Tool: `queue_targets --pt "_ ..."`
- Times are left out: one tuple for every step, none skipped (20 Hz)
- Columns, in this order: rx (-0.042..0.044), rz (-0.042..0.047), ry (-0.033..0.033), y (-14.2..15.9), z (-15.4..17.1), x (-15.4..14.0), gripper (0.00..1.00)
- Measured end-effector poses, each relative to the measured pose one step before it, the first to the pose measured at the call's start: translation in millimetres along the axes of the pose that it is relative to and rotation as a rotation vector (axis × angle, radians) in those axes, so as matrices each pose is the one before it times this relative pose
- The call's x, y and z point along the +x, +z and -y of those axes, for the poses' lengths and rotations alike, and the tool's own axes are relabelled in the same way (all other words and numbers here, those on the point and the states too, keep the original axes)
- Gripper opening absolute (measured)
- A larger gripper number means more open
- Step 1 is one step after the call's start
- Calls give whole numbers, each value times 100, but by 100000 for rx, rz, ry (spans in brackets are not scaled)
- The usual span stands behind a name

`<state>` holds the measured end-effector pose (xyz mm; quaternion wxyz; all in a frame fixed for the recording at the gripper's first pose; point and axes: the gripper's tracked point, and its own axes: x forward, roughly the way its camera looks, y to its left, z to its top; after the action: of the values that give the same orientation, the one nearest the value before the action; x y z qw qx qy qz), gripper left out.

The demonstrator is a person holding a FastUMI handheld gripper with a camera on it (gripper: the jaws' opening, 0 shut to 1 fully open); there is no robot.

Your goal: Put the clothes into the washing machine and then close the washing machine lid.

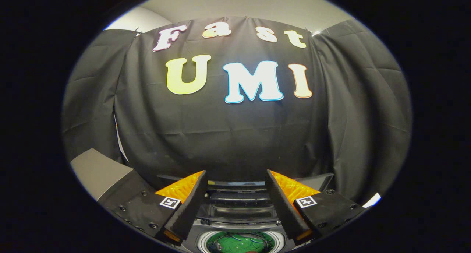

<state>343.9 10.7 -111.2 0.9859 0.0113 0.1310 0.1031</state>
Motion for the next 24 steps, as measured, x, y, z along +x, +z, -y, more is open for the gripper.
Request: queue_targets --pt "-85 -360 -288 99 -97 700 98" --pt "172 -659 -141 -51 -153 806 98" --pt "267 -726 -110 -147 -147 606 98" --pt "87 -920 -461 -257 -92 819 98" --pt "-84 -994 -803 -197 60 713 98" --pt "57 -1743 -982 -332 128 693 98" --pt "224 -1882 -573 -566 41 263 98" --pt "24 -1437 -1003 -403 142 354 98" --pt "-217 -1454 -806 -330 167 823 98" --pt "936 -323 105 64 12 143 98" --pt "830 314 -324 70 96 -18 98" --pt "-314 -241 83 -230 -114 -95 98" --pt "-684 618 -118 122 -72 -165 98" --pt "-179 297 212 -123 37 -317 98" --pt "803 -274 70 -123 90 -155 99" --pt "1014 710 113 36 36 -301 98" --pt "-304 296 241 -77 -63 -376 99" --pt "-485 966 248 -60 -111 -411 99" --pt "-153 543 222 -133 82 -360 99" --pt "40 778 374 -79 22 -365 99" --pt "-41 504 307 -53 0 -497 99" --pt "-396 372 242 -118 -34 -343 99" --pt "-384 352 155 -184 0 -380 99" --pt "-131 294 99 -148 38 -399 99"
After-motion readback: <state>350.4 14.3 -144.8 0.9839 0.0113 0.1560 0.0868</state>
